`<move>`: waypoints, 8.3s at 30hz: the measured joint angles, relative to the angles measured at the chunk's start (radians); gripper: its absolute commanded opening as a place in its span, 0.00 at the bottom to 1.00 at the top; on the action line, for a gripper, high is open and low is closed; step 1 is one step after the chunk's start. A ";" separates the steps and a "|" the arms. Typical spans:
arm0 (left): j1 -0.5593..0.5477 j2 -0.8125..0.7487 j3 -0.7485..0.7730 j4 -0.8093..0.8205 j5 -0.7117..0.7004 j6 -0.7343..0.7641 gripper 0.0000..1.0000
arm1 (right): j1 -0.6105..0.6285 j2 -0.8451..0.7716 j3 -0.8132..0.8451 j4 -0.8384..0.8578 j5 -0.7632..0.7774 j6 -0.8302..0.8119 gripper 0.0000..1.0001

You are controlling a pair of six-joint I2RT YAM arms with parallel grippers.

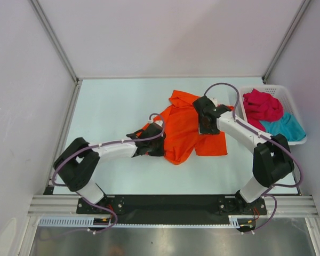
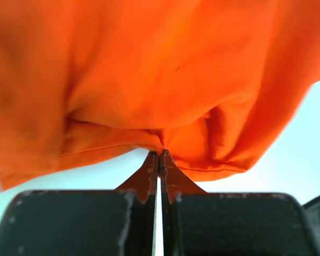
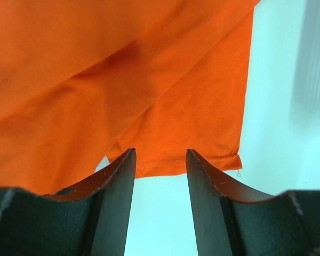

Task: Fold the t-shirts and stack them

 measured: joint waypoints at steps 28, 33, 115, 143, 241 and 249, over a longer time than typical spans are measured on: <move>0.388 -0.324 0.375 -0.425 -0.046 0.166 0.00 | 0.061 0.041 -0.103 0.045 -0.069 0.042 0.49; 0.397 -0.320 0.375 -0.426 -0.034 0.174 0.00 | 0.106 0.118 -0.102 0.057 -0.088 0.054 0.48; 0.561 -0.296 0.406 -0.447 0.122 0.229 0.00 | 0.272 0.148 -0.082 0.084 -0.295 0.109 0.43; 0.584 -0.255 0.354 -0.423 0.171 0.261 0.79 | 0.259 0.058 -0.021 0.031 -0.192 0.084 0.00; 0.846 -0.130 0.269 -0.155 0.183 -0.216 0.00 | -0.145 -0.074 0.447 -0.225 -0.107 -0.125 0.00; 0.850 -0.237 0.805 -0.420 0.203 -0.065 0.00 | -0.295 0.011 1.006 -0.333 -0.086 -0.205 0.00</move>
